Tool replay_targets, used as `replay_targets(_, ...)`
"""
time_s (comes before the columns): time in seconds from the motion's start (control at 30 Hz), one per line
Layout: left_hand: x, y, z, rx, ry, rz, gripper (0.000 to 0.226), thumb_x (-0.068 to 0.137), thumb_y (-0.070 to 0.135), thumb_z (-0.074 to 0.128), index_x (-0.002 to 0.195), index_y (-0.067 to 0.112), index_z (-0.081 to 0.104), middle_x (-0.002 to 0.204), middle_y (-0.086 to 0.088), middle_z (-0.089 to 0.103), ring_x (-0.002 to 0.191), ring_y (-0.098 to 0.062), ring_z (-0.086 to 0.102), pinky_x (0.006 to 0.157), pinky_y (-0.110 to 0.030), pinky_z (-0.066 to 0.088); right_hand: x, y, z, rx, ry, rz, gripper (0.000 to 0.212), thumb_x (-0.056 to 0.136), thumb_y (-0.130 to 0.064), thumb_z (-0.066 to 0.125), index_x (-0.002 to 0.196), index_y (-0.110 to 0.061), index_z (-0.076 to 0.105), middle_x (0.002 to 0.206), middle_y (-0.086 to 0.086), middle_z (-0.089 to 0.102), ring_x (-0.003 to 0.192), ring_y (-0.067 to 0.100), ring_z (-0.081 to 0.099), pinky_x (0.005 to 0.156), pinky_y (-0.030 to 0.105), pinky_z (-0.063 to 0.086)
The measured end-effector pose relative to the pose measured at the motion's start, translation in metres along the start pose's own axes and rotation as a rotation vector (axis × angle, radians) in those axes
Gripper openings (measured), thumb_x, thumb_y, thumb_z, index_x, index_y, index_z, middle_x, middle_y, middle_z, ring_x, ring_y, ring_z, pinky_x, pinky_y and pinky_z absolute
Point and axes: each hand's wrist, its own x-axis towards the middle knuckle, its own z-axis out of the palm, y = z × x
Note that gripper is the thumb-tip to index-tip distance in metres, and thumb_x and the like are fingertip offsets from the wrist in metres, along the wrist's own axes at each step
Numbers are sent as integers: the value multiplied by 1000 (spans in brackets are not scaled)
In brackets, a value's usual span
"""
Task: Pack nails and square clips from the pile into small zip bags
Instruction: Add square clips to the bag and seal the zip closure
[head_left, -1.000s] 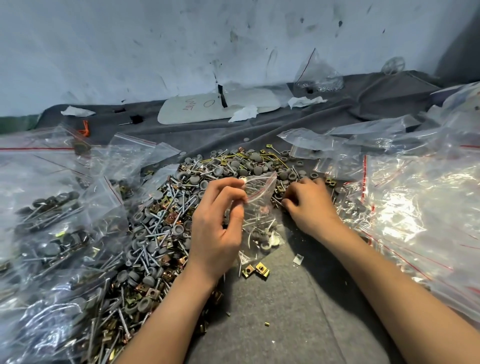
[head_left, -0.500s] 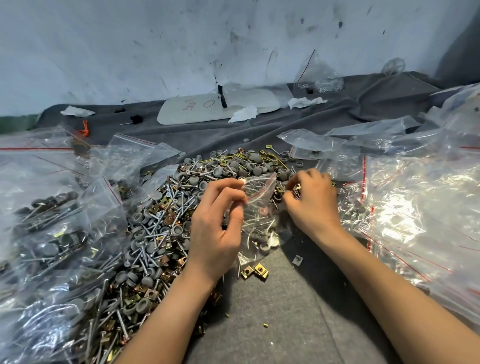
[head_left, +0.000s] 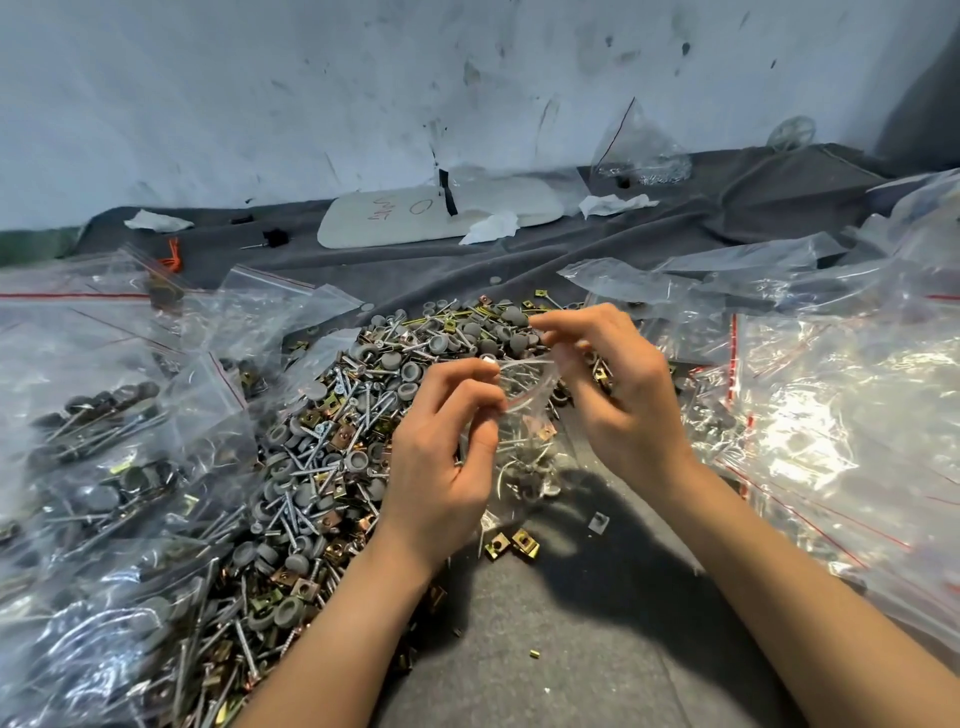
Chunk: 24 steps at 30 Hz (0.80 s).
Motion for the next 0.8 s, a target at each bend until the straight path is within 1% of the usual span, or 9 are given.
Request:
replay_targets(0.07, 1, 1, 0, -7, 31, -11, 16, 86, 9, 47, 88, 3, 62, 108, -6, 58, 101, -2, 54, 85, -11, 42, 1, 5, -3, -11, 63, 132, 21, 90, 3, 54, 106, -6, 66, 97, 4, 64, 90, 19, 62, 79, 28, 50)
replay_targets(0.1, 1, 1, 0, -2, 46, -17, 13, 86, 5, 49, 88, 2, 62, 107, -7, 58, 100, -2, 54, 84, -11, 42, 2, 10, -4, -46, 39, 215, 21, 90, 2, 55, 103, -9, 66, 95, 1, 64, 87, 16, 61, 78, 27, 50)
replay_targets(0.13, 1, 2, 0, 5, 61, -23, 11, 85, 1, 51, 88, 2, 62, 107, -7, 59, 99, -1, 54, 83, -11, 42, 2, 15, -6, -95, -44, 302, 20, 90, 1, 56, 101, -11, 67, 94, -1, 64, 85, 13, 60, 79, 26, 50)
replay_targets(0.2, 2, 2, 0, 11, 93, -19, 13, 83, -5, 51, 88, 1, 62, 105, -8, 59, 98, 0, 54, 83, -10, 41, 0, 24, -5, -212, -330, 432, 15, 90, -6, 59, 100, -14, 68, 95, -3, 64, 86, 9, 56, 83, 23, 48)
replay_targets(0.27, 2, 3, -1, 7, 118, -14, 14, 83, -6, 50, 88, 1, 61, 105, -8, 59, 98, 3, 53, 83, -9, 41, -5, 29, -1, -337, -572, 446, 13, 90, -14, 62, 102, -15, 68, 100, -1, 65, 88, 10, 55, 82, 24, 47)
replay_targets(0.33, 2, 3, -1, -11, 141, -15, 13, 86, 0, 49, 88, 2, 61, 104, -8, 59, 98, 1, 54, 83, -11, 42, -8, 29, 3, -404, -670, 424, 12, 89, -19, 65, 100, -16, 68, 100, 0, 64, 88, 13, 55, 82, 29, 49)
replay_targets(0.47, 3, 5, -2, -59, 175, -8, 17, 87, 9, 44, 88, 4, 59, 103, -8, 58, 97, -3, 54, 83, -13, 43, -5, 27, 1, -405, -697, 436, 11, 85, -24, 70, 94, -17, 70, 96, -1, 65, 87, 15, 58, 80, 33, 51)
replay_targets(0.67, 2, 3, -2, -67, 176, -7, 16, 87, 10, 44, 88, 7, 59, 102, -6, 57, 99, -2, 54, 84, -14, 43, -6, 23, 4, -406, -718, 454, 27, 81, -39, 72, 99, -20, 65, 99, -2, 58, 90, 15, 54, 81, 35, 51)
replay_targets(0.8, 2, 3, -3, -60, 172, -7, 17, 87, 9, 43, 88, 5, 59, 102, -6, 58, 98, -3, 54, 83, -14, 43, -8, 20, 8, -427, -674, 456, 18, 85, -33, 69, 96, -19, 62, 99, -1, 57, 89, 15, 53, 80, 32, 49)
